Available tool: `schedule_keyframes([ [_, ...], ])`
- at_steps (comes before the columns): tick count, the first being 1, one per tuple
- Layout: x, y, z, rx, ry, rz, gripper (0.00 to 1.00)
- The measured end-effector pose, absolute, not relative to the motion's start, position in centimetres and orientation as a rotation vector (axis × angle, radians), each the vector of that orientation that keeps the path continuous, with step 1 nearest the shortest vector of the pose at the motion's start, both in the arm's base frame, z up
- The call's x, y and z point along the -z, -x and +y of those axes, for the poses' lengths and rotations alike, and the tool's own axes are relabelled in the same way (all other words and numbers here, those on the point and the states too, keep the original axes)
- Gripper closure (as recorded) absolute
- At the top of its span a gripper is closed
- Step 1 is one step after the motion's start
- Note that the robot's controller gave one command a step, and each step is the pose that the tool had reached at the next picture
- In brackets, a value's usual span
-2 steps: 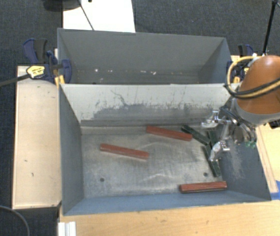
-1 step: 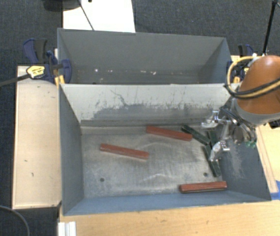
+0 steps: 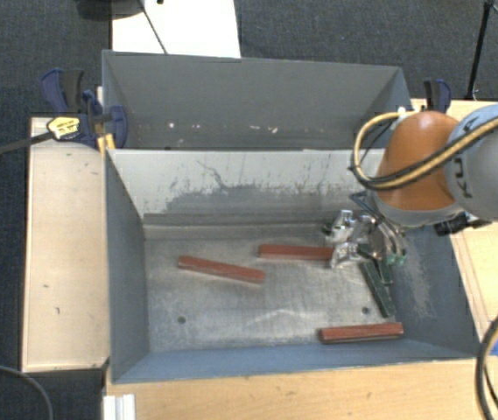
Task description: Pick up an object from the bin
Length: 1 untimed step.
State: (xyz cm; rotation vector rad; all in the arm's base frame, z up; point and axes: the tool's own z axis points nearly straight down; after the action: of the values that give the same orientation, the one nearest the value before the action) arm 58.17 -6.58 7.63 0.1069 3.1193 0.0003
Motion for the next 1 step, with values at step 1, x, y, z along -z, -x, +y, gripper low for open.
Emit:
schedule_keyframes([
  [1,-7.64,-58.18,-6.58,0.0,-0.105,3.119,1.0],
])
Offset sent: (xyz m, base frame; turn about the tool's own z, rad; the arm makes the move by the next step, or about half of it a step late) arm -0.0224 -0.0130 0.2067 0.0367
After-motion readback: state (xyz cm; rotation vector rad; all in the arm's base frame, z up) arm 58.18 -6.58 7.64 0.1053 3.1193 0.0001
